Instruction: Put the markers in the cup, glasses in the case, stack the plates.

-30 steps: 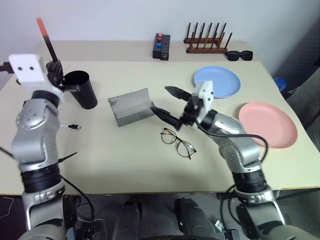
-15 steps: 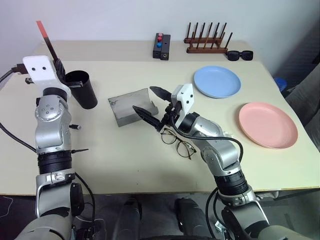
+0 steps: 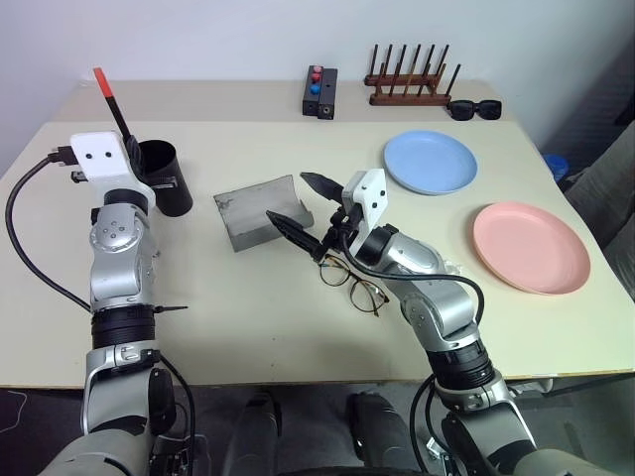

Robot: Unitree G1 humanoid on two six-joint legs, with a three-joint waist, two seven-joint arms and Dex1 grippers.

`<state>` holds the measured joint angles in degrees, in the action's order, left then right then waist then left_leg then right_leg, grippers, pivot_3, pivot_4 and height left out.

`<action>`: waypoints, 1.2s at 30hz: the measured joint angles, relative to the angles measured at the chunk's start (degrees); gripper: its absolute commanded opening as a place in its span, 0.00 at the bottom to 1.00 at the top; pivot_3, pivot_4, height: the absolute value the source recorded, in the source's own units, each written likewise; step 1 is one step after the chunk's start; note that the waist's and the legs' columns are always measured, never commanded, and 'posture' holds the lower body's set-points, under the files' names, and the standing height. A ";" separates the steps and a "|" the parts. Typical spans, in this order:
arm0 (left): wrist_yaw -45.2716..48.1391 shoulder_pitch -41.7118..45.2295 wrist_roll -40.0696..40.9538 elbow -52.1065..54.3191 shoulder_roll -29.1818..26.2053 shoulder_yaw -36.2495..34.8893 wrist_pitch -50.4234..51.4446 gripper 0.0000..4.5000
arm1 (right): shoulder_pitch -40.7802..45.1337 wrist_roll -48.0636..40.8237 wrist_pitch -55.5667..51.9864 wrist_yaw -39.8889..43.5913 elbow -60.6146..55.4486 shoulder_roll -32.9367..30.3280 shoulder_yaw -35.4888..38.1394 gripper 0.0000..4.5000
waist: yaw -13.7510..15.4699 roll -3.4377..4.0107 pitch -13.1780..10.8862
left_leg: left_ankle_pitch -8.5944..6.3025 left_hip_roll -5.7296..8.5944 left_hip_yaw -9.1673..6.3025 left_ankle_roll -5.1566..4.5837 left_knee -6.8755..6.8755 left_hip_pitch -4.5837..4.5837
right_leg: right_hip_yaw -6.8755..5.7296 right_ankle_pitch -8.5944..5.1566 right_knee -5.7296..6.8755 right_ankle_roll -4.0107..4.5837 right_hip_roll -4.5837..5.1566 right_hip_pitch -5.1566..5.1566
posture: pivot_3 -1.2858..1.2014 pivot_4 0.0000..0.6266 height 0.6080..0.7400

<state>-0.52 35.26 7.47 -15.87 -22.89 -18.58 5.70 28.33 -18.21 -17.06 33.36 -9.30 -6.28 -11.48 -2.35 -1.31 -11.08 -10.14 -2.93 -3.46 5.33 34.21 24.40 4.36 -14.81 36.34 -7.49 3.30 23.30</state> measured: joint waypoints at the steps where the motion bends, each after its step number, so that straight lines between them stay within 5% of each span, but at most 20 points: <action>1: 0.08 0.00 0.00 -0.21 0.00 0.00 0.00 0.01 | -0.10 0.00 0.00 -0.01 0.00 0.01 0.00 1.00 | -0.01 0.00 0.00 | 0.00 0.00 0.00 0.00 0.00 0.00 | 0.00 0.00 0.00 0.00 0.00 0.00 | 0.52 0.24 1.00; 15: 0.23 -0.67 0.37 -0.58 0.79 -0.09 0.24 0.01 | -0.27 -0.01 -0.01 0.27 0.00 -0.02 -0.01 1.00 | 0.00 0.00 0.00 | 0.00 0.00 0.00 0.00 0.00 0.00 | 0.00 0.00 0.00 0.00 0.00 0.00 | 0.52 0.24 1.00; 22: -0.71 -0.81 0.02 -0.41 1.12 -0.04 0.72 0.72 | -0.28 -0.03 -0.02 0.39 0.00 -0.05 -0.01 1.00 | 0.00 0.00 0.00 | 0.00 0.00 0.00 0.00 0.00 0.00 | 0.00 0.00 0.00 0.00 0.00 0.00 | 0.52 0.24 1.00; 36: -2.01 -0.23 1.34 -0.10 2.15 -1.40 0.16 0.72 | -0.28 -0.06 -0.11 0.71 0.00 -0.06 -0.01 1.00 | 0.00 0.00 0.00 | 0.00 0.00 -0.01 0.00 0.00 0.01 | -0.01 0.00 -0.01 0.00 0.00 0.00 | 0.52 0.24 1.00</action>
<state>-2.54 35.03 8.81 -15.97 -20.74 -19.99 5.85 28.05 -18.27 -17.16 34.07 -9.30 -6.34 -11.49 -2.35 -1.32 -11.08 -10.14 -2.93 -3.47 5.33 34.20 24.41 4.35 -14.82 36.33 -7.49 3.30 23.31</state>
